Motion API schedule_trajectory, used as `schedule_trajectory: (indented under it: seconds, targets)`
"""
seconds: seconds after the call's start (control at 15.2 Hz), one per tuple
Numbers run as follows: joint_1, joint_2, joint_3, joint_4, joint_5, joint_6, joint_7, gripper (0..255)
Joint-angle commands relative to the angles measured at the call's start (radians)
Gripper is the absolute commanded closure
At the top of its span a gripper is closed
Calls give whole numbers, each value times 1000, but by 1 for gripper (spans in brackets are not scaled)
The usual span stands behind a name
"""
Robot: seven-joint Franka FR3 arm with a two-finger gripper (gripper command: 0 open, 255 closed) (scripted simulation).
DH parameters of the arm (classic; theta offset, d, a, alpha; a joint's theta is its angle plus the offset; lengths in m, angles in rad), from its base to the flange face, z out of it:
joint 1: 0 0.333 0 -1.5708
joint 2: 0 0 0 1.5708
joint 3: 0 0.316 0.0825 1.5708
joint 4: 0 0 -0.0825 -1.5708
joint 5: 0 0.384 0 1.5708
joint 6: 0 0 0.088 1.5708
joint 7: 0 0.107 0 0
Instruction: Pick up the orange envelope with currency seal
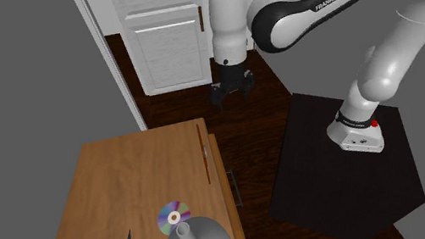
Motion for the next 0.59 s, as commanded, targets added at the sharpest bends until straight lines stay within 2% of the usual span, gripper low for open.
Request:
schedule_trajectory:
  seconds: [0.0, 0.26, 0.53]
  targets:
    - [-1, 99, 37, 66, -62, 11, 119, 0]
    - [47, 316, 62, 233, -211, -4, 340, 0]
    - [146, 525, 26, 437, -335, -55, 515, 0]
